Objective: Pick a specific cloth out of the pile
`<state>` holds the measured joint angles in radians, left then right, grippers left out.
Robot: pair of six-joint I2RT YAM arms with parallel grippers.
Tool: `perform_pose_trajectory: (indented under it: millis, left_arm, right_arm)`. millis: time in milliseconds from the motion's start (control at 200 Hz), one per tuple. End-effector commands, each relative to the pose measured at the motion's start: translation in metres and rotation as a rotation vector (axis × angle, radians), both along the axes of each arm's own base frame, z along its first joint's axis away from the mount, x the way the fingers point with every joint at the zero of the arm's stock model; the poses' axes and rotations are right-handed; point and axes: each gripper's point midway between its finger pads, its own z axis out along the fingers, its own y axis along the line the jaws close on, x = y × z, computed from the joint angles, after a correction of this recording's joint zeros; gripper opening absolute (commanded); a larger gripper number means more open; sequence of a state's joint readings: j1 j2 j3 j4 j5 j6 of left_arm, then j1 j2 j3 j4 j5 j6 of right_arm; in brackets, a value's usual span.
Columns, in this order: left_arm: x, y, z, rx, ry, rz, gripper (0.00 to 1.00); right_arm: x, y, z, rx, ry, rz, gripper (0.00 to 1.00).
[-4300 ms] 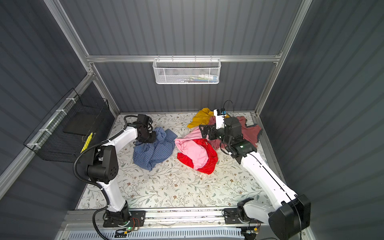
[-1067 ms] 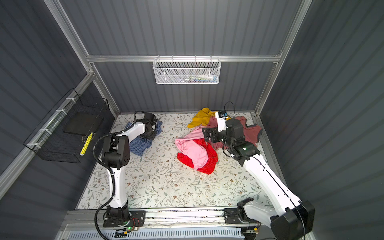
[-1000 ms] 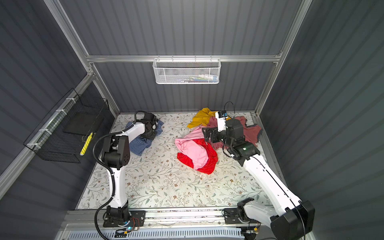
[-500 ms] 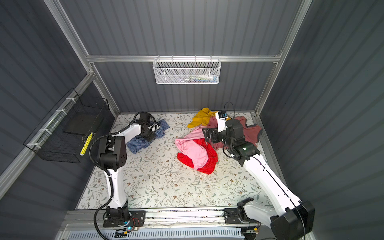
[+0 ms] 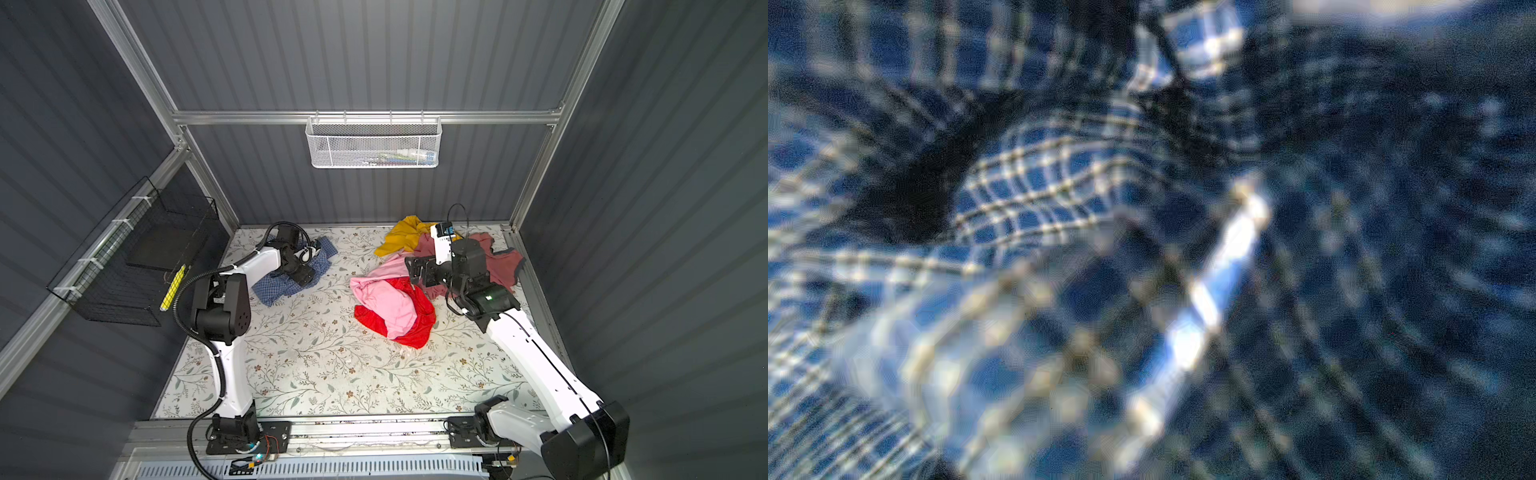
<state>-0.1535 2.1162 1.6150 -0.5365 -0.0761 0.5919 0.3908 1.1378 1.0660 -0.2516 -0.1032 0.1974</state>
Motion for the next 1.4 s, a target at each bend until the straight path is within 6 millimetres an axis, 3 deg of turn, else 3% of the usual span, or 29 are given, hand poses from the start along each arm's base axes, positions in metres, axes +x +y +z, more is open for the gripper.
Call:
perform_pose_trajectory:
  millis: [0, 240, 270, 440, 520, 540, 706, 921, 1106, 1286, 1396]
  left_arm:
    - [0.006, 0.003, 0.041, -0.014, -0.103, 0.032, 0.96]
    - [-0.007, 0.005, 0.07, -0.035, -0.161, 0.064, 1.0]
    - [-0.01, 0.006, 0.071, -0.036, -0.162, 0.069, 1.0]
    - [-0.026, 0.01, 0.081, -0.051, -0.177, 0.109, 1.0]
    - [-0.028, 0.006, 0.098, -0.096, -0.219, 0.12, 1.0]
    - [-0.036, 0.006, 0.089, -0.104, -0.197, 0.124, 1.0]
    - [-0.049, 0.002, 0.109, -0.185, -0.247, 0.164, 1.0]
    - [-0.069, 0.011, 0.132, -0.353, -0.417, 0.347, 1.0]
    - [-0.092, 0.042, 0.113, -0.425, -0.497, 0.543, 1.0]
    - [-0.108, 0.08, 0.106, -0.472, -0.576, 0.719, 1.0]
    - [-0.116, 0.096, 0.107, -0.481, -0.639, 0.795, 1.0]
  right_arm:
    - [-0.001, -0.004, -0.005, -0.034, -0.004, -0.008, 0.99]
    - [0.003, -0.021, -0.011, -0.081, -0.003, -0.053, 0.99]
    - [-0.001, -0.025, 0.0, -0.07, -0.032, -0.06, 0.99]
    - [-0.001, -0.035, 0.002, -0.082, -0.039, -0.077, 0.99]
    - [0.0, -0.04, 0.002, -0.093, -0.038, -0.086, 0.99]
    - [0.0, -0.042, 0.001, -0.098, -0.039, -0.089, 0.99]
    - [0.001, -0.062, -0.008, -0.143, -0.043, -0.123, 0.99]
    - [0.002, -0.113, -0.057, -0.231, -0.095, -0.265, 0.99]
    - [0.0, -0.164, -0.09, -0.197, -0.23, -0.46, 0.99]
    - [0.0, -0.179, -0.126, -0.155, -0.23, -0.528, 0.99]
    - [0.002, -0.188, -0.138, -0.121, -0.246, -0.58, 0.99]
